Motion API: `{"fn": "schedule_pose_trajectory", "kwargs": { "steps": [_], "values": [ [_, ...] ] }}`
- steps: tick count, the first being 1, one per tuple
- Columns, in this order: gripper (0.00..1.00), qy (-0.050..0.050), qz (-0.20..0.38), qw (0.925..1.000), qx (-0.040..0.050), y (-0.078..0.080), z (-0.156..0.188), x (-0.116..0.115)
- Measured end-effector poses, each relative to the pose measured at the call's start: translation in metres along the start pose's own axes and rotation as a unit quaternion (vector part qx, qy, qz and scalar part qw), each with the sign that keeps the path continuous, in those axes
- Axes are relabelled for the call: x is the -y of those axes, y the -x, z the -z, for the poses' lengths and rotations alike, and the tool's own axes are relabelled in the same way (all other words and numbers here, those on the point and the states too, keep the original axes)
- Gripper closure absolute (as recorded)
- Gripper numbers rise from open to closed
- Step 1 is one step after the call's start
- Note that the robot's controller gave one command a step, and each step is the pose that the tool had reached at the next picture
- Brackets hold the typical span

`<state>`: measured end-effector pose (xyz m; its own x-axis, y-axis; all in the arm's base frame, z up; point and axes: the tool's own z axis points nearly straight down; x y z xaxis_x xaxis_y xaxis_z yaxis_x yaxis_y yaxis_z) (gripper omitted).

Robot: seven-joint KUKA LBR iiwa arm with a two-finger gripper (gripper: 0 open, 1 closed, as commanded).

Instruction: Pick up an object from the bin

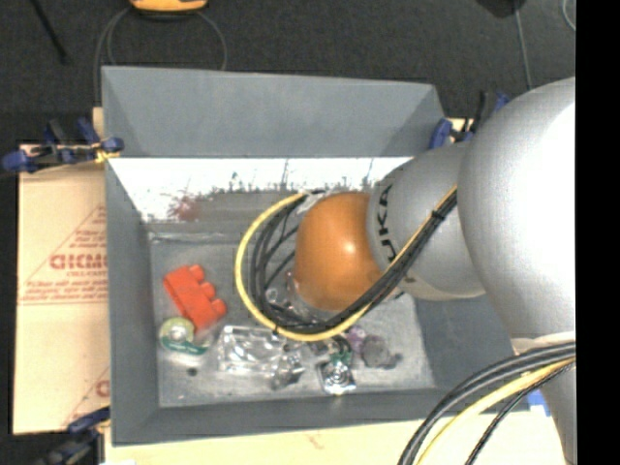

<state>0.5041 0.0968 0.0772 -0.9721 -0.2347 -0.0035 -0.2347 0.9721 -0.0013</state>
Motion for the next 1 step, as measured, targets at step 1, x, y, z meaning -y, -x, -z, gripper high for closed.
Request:
{"fn": "schedule_pose_trajectory", "kwargs": {
  "steps": [1],
  "values": [
    [1.00,0.000,0.001,1.0000,0.0024,0.0018,0.0022,0.0000]
  ]
}}
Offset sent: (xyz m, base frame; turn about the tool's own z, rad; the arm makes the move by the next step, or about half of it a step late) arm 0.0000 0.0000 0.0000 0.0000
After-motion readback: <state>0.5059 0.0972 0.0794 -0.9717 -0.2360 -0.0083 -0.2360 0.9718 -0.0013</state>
